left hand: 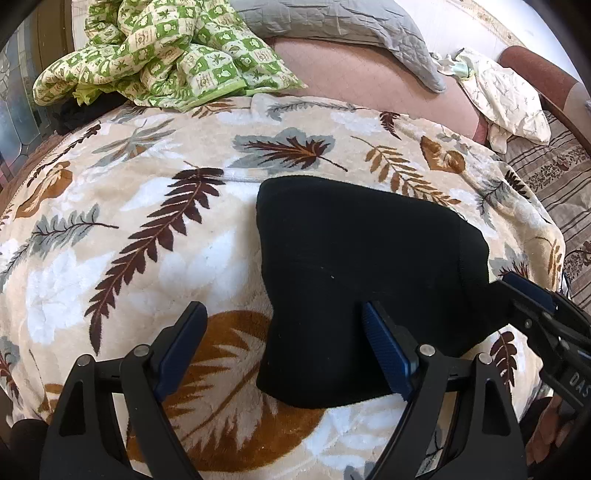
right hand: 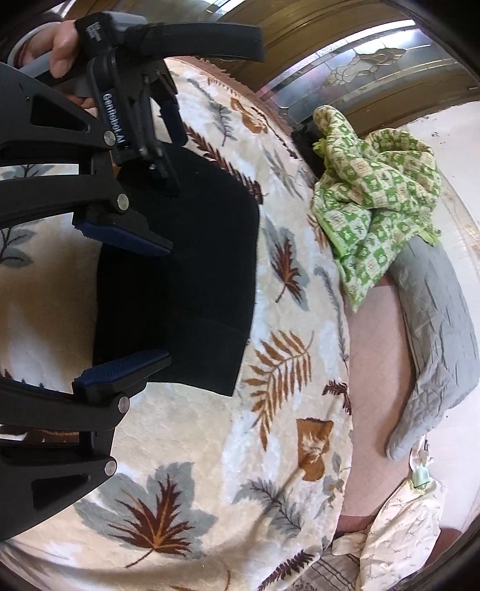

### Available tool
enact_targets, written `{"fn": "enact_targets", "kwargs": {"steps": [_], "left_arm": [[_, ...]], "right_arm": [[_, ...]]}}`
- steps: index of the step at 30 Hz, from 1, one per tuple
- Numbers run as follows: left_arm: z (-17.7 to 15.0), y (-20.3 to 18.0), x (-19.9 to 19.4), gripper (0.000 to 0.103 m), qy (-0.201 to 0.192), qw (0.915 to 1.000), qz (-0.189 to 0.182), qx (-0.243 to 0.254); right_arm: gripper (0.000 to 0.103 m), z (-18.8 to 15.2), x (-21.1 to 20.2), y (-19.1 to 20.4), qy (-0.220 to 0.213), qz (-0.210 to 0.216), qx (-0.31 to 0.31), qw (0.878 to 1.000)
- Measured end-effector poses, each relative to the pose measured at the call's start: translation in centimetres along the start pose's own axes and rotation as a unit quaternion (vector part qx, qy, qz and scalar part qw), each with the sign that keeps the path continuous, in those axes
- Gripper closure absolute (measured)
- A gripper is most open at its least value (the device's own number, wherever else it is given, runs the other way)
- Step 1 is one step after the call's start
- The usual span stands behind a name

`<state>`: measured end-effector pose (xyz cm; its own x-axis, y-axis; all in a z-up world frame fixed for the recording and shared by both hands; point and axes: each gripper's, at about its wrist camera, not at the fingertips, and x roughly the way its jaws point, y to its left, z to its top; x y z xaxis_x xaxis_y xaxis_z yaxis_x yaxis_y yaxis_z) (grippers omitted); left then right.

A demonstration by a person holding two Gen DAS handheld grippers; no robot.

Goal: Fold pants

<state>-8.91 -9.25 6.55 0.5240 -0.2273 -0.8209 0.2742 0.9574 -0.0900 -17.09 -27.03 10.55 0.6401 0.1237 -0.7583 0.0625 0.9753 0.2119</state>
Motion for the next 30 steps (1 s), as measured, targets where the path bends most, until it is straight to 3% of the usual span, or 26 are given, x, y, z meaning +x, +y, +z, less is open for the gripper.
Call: {"fn": "enact_targets", "kwargs": {"steps": [16,30], "left_arm": [[0.1,0.2,-0.7,0.017,-0.008,0.9999,0.004,-0.004],[1.2,1.9,-0.2,0.017,0.001,0.9997,-0.009,-0.024]], "right_arm": [[0.048,-0.4,1.6,-0.2,0.019,-0.007,0.008,1.0],[0.04,0.4,1.9,-1.8,0.019,-0.014,0.034,0.999]]}}
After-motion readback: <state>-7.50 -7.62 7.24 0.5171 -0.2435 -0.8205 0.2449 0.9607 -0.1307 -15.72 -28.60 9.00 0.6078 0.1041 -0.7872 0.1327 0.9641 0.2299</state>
